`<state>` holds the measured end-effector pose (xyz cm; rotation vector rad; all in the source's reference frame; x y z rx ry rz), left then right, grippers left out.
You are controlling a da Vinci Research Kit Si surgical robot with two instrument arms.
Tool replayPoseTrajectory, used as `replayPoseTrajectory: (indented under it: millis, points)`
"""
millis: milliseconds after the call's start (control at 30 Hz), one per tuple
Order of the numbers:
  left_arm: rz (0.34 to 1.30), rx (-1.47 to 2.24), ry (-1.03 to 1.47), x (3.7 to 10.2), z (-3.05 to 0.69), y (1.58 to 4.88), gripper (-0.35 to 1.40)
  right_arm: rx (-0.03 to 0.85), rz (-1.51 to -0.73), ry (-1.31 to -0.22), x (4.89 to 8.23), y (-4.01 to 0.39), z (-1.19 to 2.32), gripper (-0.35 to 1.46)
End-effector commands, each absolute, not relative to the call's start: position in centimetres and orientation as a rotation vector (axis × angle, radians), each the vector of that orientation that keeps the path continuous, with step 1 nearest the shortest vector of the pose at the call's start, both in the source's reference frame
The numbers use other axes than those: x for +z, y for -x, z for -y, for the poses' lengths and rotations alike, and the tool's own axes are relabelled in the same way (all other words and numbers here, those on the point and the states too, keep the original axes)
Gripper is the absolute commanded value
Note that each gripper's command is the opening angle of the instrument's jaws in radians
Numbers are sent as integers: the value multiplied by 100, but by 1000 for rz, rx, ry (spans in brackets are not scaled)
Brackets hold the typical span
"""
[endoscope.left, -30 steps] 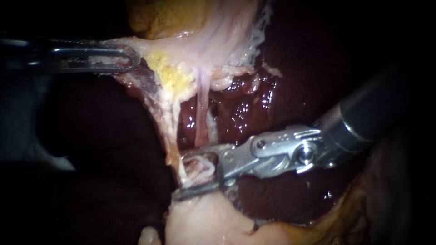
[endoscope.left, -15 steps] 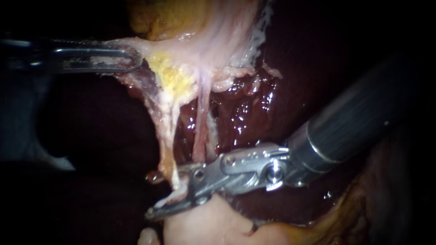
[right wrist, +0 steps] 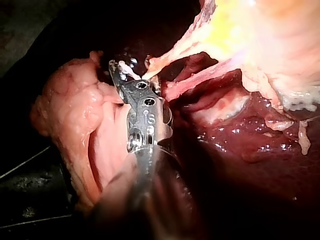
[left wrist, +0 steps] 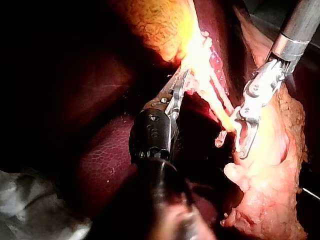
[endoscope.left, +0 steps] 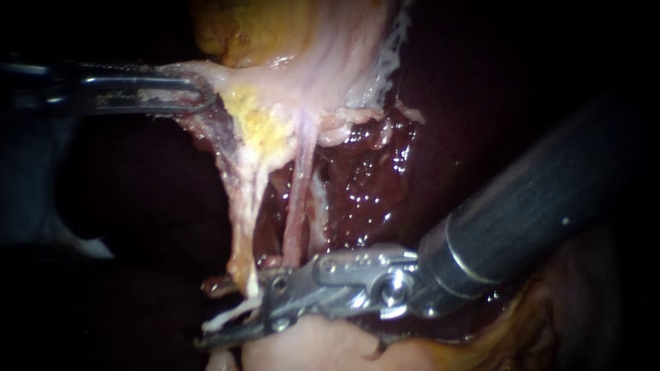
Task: Clipping first clip left tube
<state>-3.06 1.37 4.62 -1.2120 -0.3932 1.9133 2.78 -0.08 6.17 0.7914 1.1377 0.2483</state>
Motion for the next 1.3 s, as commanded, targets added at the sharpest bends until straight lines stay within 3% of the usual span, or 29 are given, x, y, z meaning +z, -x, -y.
replayPoseTrajectory:
  millis: [33, 467, 833, 967, 1067, 1300]
  points:
    - [393, 1913, 1212, 462, -137, 306, -35, 248, -1139, -794, 613, -279, 8, 45]
    - [393, 1913, 1212, 462, -137, 306, -35, 278, -1154, -820, 589, -282, 5, 40]
    - [393, 1913, 1212, 462, -137, 306, -35, 312, -1147, -824, 596, -270, 0, -5]
    - [393, 1913, 1212, 462, -137, 306, -35, 355, -1127, -856, 597, -266, -1, -35]
    - [393, 1913, 1212, 462, -137, 306, -35, 416, -1092, -900, 598, -261, -2, -35]
    - [394, 1914, 1213, 463, -138, 306, -35, 416, -1058, -898, 606, -254, -1, -35]
